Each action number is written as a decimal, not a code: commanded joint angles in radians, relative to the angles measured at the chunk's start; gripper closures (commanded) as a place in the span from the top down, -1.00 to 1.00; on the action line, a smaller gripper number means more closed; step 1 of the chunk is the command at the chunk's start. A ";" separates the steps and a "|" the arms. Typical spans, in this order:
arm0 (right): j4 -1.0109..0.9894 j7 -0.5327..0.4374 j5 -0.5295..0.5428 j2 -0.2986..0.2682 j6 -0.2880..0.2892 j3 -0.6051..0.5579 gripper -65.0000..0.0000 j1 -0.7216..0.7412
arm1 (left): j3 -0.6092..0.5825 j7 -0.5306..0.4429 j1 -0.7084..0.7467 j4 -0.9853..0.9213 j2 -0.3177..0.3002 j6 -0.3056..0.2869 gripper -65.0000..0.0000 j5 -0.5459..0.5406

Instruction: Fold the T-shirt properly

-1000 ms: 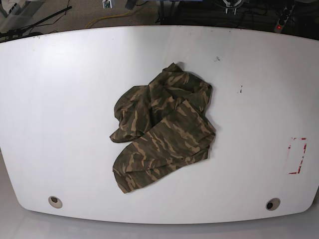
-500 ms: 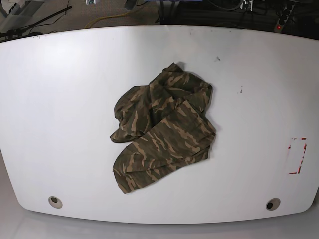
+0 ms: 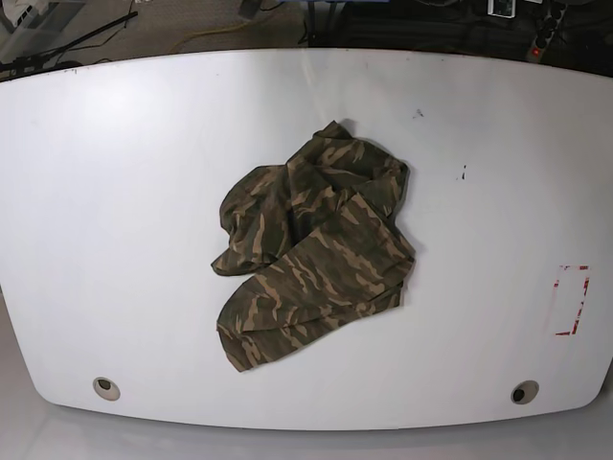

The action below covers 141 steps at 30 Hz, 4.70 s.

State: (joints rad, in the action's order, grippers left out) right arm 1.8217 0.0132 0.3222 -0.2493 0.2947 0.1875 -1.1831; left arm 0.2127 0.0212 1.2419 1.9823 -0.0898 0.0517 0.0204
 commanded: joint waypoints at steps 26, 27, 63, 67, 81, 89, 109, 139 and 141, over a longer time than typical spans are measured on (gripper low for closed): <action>0.161 0.038 0.012 -0.003 0.002 0.059 -0.33 0.342 | 0.029 -0.016 -0.425 0.022 0.043 0.004 0.26 0.008; 0.166 0.075 0.012 -0.003 0.004 0.054 -0.33 0.368 | 0.027 -0.016 -0.445 0.016 0.043 0.004 0.26 0.008; -0.274 0.689 0.013 0.086 0.122 0.048 0.15 1.365 | -0.100 0.105 -0.584 0.015 0.003 -0.048 0.67 0.006; -0.478 0.707 0.013 0.086 0.122 0.048 0.15 1.515 | -0.098 0.105 -0.583 0.013 0.003 -0.048 0.67 0.008; -1.243 0.572 0.012 0.080 0.120 0.056 0.16 1.937 | -0.120 0.107 -0.587 0.007 0.003 -0.048 0.67 0.008; -1.394 0.445 0.012 0.084 0.111 0.056 0.16 1.976 | -0.121 0.107 -0.587 0.007 0.003 -0.048 0.67 0.008; -1.401 0.322 0.001 0.173 0.054 0.053 0.14 1.942 | -0.121 0.107 -0.587 0.007 -0.003 -0.048 0.67 0.008; -1.186 0.449 0.001 0.166 0.070 0.048 -1.00 1.923 | -0.263 0.423 -0.792 0.007 0.005 -0.172 0.68 0.003; -1.129 0.482 0.001 0.166 0.070 0.048 -1.00 1.919 | -0.264 0.437 -0.810 -0.001 0.005 -0.184 0.68 0.002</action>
State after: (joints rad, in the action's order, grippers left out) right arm 0.6292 0.4946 0.3141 -0.0780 0.3531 0.2348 0.7010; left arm -0.0540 0.4618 0.4408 1.9724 -0.0822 -0.1295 0.0246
